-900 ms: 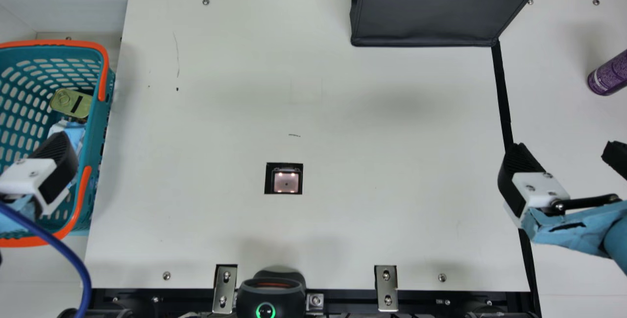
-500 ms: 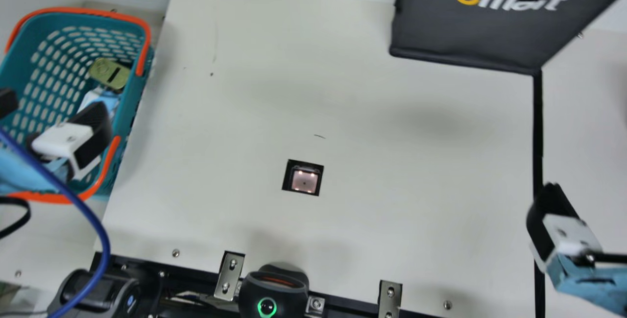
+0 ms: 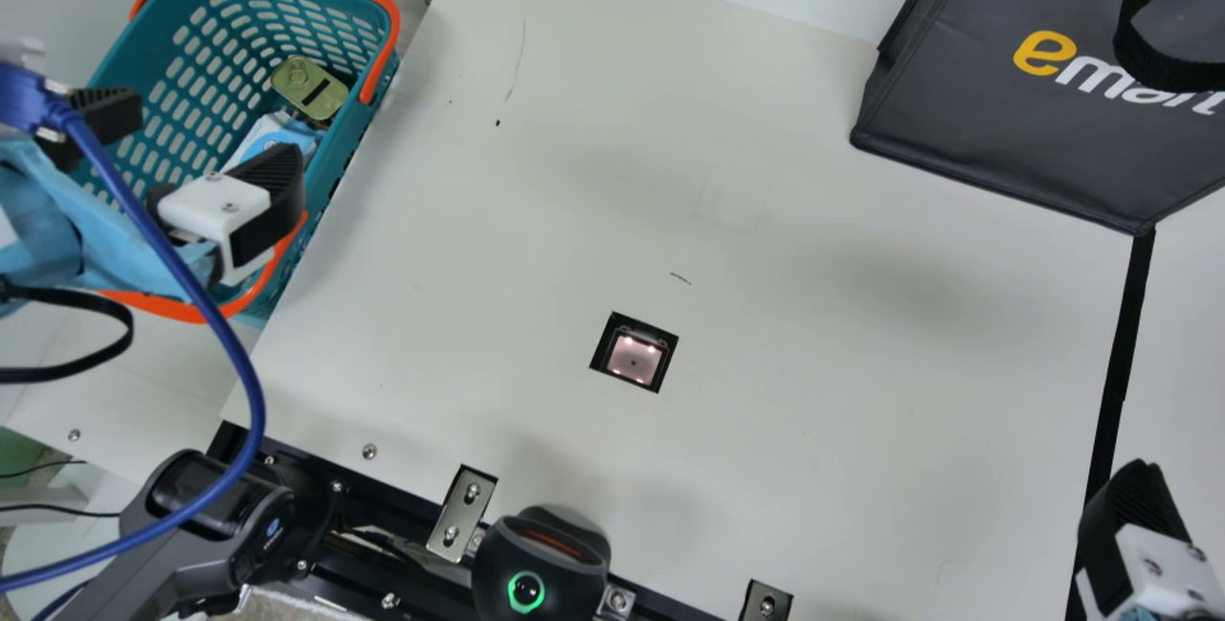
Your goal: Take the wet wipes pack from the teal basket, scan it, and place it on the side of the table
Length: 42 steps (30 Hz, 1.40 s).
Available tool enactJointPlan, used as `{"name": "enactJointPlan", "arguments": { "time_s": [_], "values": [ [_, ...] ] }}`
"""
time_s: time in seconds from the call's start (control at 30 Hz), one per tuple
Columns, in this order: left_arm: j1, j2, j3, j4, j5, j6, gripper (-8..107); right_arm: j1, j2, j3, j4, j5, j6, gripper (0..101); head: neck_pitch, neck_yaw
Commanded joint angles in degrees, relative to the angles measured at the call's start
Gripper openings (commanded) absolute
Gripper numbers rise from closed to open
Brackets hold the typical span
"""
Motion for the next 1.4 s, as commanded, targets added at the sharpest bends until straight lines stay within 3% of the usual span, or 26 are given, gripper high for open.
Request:
{"name": "enactJointPlan", "arguments": {
  "time_s": [0.0, 0.5, 0.73, 1.37],
  "values": [
    [0.7, 0.22, 0.18, 0.25, -0.17, -0.82, 90, 0.0, 0.0, 0.0, 0.0, 0.0, 0.0, 95, -1.66, 0.14],
    [13.96, 3.08, 2.25, 5.49, -5.53, -10.64, 90, 0.0, 0.0, 0.0, 0.0, 0.0, 0.0, 95, -1.66, 0.14],
    [23.07, 6.16, 2.67, 3.92, -7.31, -10.11, 90, 0.0, 0.0, 0.0, 0.0, 0.0, 0.0, 95, -1.66, 0.14],
    [41.53, 26.79, -3.57, -11.89, -10.85, 25.63, 90, 0.0, 0.0, 0.0, 0.0, 0.0, 0.0, 95, -1.66, 0.14]
  ]
}}
